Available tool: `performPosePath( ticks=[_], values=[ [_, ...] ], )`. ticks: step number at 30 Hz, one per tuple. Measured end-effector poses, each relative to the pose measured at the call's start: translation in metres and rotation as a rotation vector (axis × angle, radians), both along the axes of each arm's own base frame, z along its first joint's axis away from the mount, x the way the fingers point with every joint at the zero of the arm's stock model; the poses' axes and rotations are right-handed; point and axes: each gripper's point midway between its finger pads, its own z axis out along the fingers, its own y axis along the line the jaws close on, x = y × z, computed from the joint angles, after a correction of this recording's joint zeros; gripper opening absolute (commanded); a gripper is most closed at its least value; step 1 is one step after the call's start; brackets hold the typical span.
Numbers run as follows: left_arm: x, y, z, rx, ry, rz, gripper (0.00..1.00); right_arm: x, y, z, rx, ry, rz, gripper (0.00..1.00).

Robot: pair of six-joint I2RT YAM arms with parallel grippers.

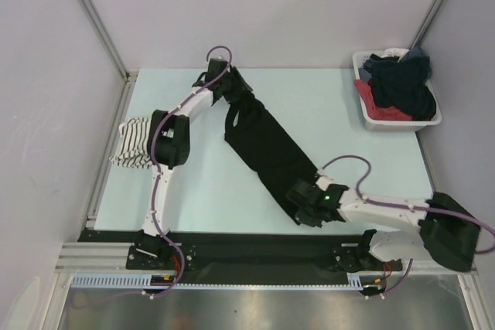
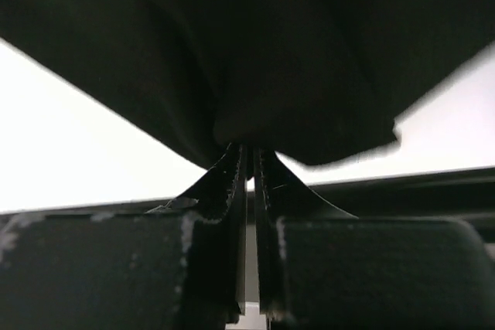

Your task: Fold and stack the tank tops

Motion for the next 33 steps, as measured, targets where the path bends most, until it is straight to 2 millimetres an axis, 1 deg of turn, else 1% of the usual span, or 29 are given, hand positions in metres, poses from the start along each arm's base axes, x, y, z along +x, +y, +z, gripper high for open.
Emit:
performPosePath(
  ticks=[1,2,3,4,6,7,9,10,11,14,16,18,19,22,24,26,28,29,31,32,33],
  values=[
    [0.007,-0.007,0.002,-0.03,-0.015,-0.015,0.64,-0.004,0.012,0.001,-0.012,0.008,0.04,0.14],
    [0.013,-0.014,0.004,-0.058,-0.029,-0.028,0.67,-0.006,0.022,0.002,-0.034,0.013,0.076,0.22],
    [0.016,-0.019,0.006,-0.077,-0.038,-0.041,0.72,-0.007,0.035,0.004,-0.045,0.013,0.11,0.3],
    [0.018,-0.024,0.007,-0.095,-0.048,-0.056,0.74,-0.008,0.048,0.006,-0.051,0.001,0.151,0.43],
    [0.016,-0.03,0.009,-0.118,-0.049,-0.076,0.8,-0.014,0.07,0.018,-0.049,-0.063,0.247,0.5],
    [0.016,-0.032,0.011,-0.126,-0.052,-0.089,0.82,-0.019,0.082,0.027,-0.027,-0.102,0.297,0.54],
    [0.017,-0.031,0.014,-0.125,-0.066,-0.101,0.85,-0.027,0.103,0.049,0.04,-0.162,0.385,0.57],
    [0.016,-0.031,0.017,-0.121,-0.072,-0.108,0.86,-0.027,0.107,0.058,0.062,-0.183,0.403,0.6],
    [0.015,-0.029,0.018,-0.114,-0.067,-0.112,0.87,-0.022,0.11,0.067,0.078,-0.206,0.409,0.61],
    [0.009,-0.013,0.025,-0.073,-0.053,-0.115,0.92,-0.005,0.111,0.087,0.071,-0.263,0.428,0.62],
    [-0.002,0.011,0.033,-0.028,-0.046,-0.085,0.97,0.011,0.109,0.099,0.05,-0.299,0.448,0.6],
    [-0.029,0.042,0.04,0.016,-0.013,-0.041,0.99,0.034,0.102,0.109,0.039,-0.328,0.454,0.57],
    [-0.041,0.056,0.048,0.032,-0.016,-0.02,0.99,0.046,0.098,0.113,0.038,-0.339,0.446,0.55],
    [-0.074,0.092,0.075,0.078,-0.051,0.045,0.99,0.099,0.067,0.122,0.03,-0.365,0.391,0.54],
    [-0.096,0.103,0.095,0.09,-0.1,0.062,0.98,0.127,0.047,0.126,0.016,-0.39,0.361,0.54],
    [-0.118,0.104,0.105,0.09,-0.136,0.053,0.94,0.151,0.029,0.127,0.018,-0.403,0.344,0.54],
    [-0.144,0.102,0.102,0.081,-0.144,0.031,0.89,0.179,0.017,0.126,0.042,-0.411,0.33,0.54],
    [-0.156,0.099,0.097,0.077,-0.147,0.014,0.86,0.193,0.012,0.122,0.06,-0.408,0.324,0.54],
    [-0.182,0.094,0.073,0.08,-0.111,-0.019,0.84,0.223,0.0,0.108,0.09,-0.391,0.306,0.53],
    [-0.192,0.09,0.061,0.08,-0.09,-0.036,0.83,0.236,-0.007,0.097,0.102,-0.373,0.296,0.54],
    [-0.206,0.086,0.046,0.083,-0.058,-0.056,0.82,0.245,-0.008,0.085,0.117,-0.352,0.305,0.53]
  ],
)
